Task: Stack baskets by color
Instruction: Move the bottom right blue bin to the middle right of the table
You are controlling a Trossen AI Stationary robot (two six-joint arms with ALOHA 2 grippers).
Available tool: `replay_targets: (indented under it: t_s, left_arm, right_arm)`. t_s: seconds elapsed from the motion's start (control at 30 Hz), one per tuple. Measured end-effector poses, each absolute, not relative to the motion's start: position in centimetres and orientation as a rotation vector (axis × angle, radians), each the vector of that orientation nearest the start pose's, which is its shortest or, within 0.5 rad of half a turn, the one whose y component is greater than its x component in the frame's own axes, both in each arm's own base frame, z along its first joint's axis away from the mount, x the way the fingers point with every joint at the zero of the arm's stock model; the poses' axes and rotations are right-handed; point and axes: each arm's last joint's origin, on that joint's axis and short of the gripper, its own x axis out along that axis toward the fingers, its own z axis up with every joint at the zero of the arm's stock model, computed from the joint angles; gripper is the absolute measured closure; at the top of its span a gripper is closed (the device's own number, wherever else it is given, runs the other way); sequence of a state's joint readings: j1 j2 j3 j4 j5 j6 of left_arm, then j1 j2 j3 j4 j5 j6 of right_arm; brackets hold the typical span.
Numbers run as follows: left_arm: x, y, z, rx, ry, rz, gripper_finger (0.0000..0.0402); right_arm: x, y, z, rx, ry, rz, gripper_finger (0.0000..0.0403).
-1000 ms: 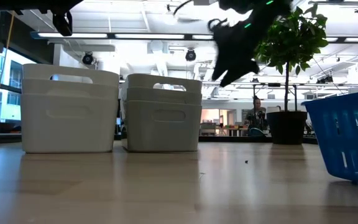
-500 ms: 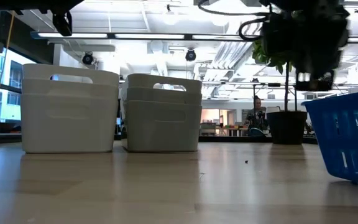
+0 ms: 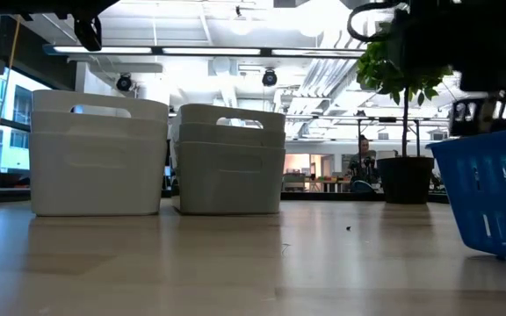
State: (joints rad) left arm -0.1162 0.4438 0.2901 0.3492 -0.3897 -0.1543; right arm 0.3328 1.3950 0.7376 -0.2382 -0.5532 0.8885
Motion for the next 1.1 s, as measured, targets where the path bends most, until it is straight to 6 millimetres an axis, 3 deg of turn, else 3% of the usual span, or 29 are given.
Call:
replay_targets:
  t_s: [0.3,0.73,1.1]
  left_arm:
    - [12.6,-0.3,25.7,-0.203,-0.211,0.265,0.0401]
    - [12.6,-0.3,25.7,-0.204,-0.212,0.276,0.0401]
    - [12.6,-0.3,25.7,-0.205,-0.217,0.275,0.0401]
  right_arm:
    - [24.8,11.3,16.6,0.829,1.283,0.299,0.0402]
    - [24.7,10.8,16.2,0.766,1.255,0.167,0.0403]
    - [25.5,9.3,16.1,0.714,1.16,0.047,0.0403]
